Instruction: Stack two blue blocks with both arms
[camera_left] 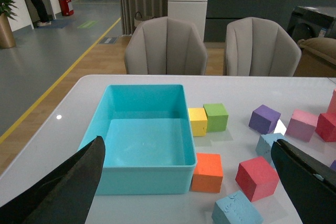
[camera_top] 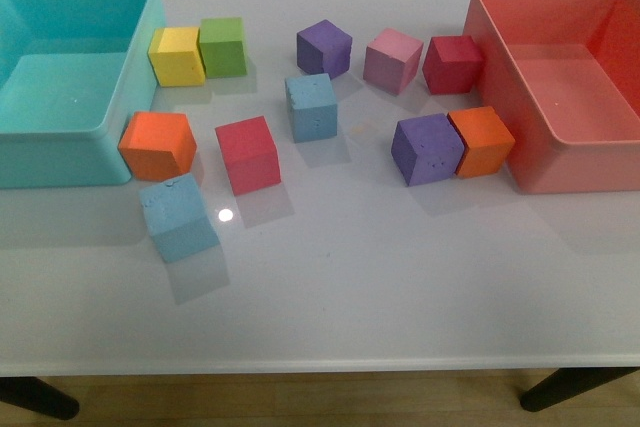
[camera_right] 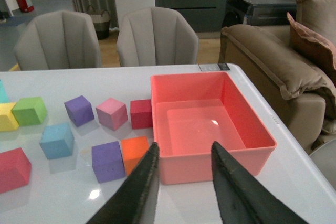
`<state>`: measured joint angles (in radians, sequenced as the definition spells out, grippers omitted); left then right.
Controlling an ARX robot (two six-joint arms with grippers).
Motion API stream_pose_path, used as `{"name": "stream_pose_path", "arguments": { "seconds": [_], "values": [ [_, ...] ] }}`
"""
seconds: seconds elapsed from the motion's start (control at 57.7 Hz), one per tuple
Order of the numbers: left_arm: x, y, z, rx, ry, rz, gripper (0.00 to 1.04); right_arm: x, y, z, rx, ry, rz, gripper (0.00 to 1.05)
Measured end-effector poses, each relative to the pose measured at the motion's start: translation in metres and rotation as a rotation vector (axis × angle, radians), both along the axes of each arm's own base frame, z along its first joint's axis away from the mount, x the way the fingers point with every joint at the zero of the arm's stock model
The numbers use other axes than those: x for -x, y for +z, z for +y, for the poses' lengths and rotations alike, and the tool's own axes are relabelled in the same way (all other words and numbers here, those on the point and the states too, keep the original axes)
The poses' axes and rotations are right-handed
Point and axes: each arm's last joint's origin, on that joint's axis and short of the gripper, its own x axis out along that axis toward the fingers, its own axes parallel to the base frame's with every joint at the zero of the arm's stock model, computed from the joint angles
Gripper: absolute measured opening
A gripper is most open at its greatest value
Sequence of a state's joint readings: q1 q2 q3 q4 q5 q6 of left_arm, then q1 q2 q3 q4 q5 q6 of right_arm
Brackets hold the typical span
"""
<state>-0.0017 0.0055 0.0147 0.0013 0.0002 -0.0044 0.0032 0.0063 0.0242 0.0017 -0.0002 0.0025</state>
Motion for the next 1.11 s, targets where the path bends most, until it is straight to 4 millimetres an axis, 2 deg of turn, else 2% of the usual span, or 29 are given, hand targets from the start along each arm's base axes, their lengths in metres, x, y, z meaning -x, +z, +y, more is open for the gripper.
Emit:
{"name": "stream_pose_path", "arguments": {
  "seconds": [0.035, 0.052, 0.104, 0.156, 0.208, 0.277, 0.468, 0.606, 0.814, 0.953, 1.108],
  "values": [
    [0.000, 0.000, 0.000, 0.005, -0.006, 0.012, 0.96, 0.000, 0.000, 0.000, 0.000, 0.000, 0.000, 0.50],
    [-0.001, -0.002, 0.000, 0.020, -0.022, 0.089, 0.96, 0.000, 0.000, 0.000, 0.000, 0.000, 0.000, 0.54],
    [-0.003, 0.004, -0.004, 0.095, -0.079, 0.481, 0.96, 0.000, 0.000, 0.000, 0.000, 0.000, 0.000, 0.66],
    [-0.008, 0.006, -0.009, 0.135, -0.075, 0.762, 0.96, 0.000, 0.000, 0.000, 0.000, 0.001, -0.001, 0.75],
    [-0.016, 0.006, -0.014, 0.140, -0.073, 0.874, 0.96, 0.000, 0.000, 0.000, 0.000, -0.001, -0.001, 0.86],
    [-0.031, 0.007, -0.023, 0.129, -0.074, 0.910, 0.96, 0.000, 0.000, 0.000, 0.000, 0.000, -0.001, 0.97],
    [-0.070, 0.005, -0.054, 0.122, -0.109, 0.929, 0.96, 0.000, 0.000, 0.000, 0.000, 0.000, -0.001, 0.96],
    [-0.093, -0.012, -0.081, 0.110, -0.116, 0.990, 0.96, 0.000, 0.000, 0.000, 0.000, 0.000, -0.001, 0.96],
    [-0.113, -0.039, -0.113, 0.099, -0.116, 1.071, 0.96, 0.000, 0.000, 0.000, 0.000, 0.000, -0.001, 0.96],
    [-0.125, -0.061, -0.126, 0.123, -0.079, 1.142, 0.96, 0.000, 0.000, 0.000, 0.000, 0.000, -0.001, 0.96],
    [-0.145, -0.069, -0.136, 0.158, -0.048, 1.147, 0.96, 0.000, 0.000, 0.000, 0.000, 0.000, -0.001, 0.96]
  ]
}}
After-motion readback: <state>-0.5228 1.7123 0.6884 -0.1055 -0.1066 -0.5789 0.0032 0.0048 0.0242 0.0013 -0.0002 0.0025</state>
